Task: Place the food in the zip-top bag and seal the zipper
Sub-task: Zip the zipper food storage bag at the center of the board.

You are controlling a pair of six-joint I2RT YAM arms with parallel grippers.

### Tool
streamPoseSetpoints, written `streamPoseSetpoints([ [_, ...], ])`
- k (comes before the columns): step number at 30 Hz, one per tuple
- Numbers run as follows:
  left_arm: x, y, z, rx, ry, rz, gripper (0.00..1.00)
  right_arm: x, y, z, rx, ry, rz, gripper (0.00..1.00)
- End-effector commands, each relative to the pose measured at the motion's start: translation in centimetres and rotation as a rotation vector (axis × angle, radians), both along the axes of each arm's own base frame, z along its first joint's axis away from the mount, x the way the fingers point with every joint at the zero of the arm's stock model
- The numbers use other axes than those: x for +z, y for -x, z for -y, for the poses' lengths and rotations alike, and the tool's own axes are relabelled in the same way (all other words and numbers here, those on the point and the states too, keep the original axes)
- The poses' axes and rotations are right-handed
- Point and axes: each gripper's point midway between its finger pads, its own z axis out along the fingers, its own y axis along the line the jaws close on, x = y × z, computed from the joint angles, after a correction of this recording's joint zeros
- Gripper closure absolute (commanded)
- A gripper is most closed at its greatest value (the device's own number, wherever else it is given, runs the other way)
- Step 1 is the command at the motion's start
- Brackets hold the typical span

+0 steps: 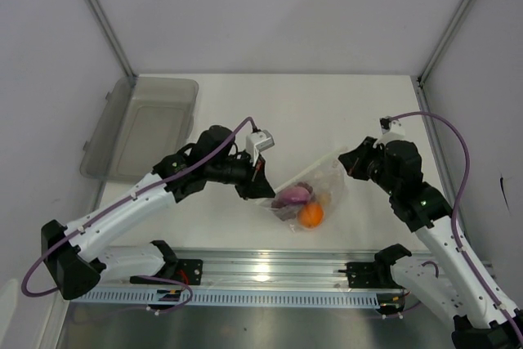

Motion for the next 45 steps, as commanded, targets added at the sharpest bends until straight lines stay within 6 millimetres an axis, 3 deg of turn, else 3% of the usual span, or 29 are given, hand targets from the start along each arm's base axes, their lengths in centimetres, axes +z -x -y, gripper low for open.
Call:
streamPoseSetpoints([
  [1,0.7,0.6,-0.9,-0.008,0.015,0.022,1.0,2.0,-1.3,2.0,-0.093,0.036,0.062,1.0],
  [12,0.3,0.3,-1.6,0.024,0.0,0.022,0.99,1.2,-1.6,3.3,-0.14,0.054,0.036,1.0],
  [30,0.1,-0.2,-1.7,0.044,-0.003,0.014,0.99,0.7,-1.3,2.9,-0.118,0.028,0.023,1.0],
  [33,0.1,-0.3,-1.8,0.054,-0.005,0.014,0.88,0.6,-1.4,2.9,-0.121,0.026,0.019,1.0],
  [34,0.1,-0.4,-1.8,0.062,-0.008,0.017,0.81,0.6,-1.2,2.4,-0.093,0.017,0.016,1.0],
  [35,0.2,-0.5,-1.8,0.066,-0.002,0.019,0.67,0.5,-1.2,2.4,-0.09,0.016,0.015,1.0],
  [36,0.2,-0.6,-1.8,0.067,-0.001,0.017,0.64,0.5,-1.1,2.2,-0.084,0.012,0.013,1.0],
  [43,0.5,-0.9,-1.8,0.082,0.004,0.023,0.61,0.5,-1.0,2.3,-0.085,0.012,0.015,1.0],
  [45,0.6,-1.2,-2.0,0.1,0.002,0.033,0.55,0.5,-1.1,2.2,-0.083,0.014,0.013,1.0],
])
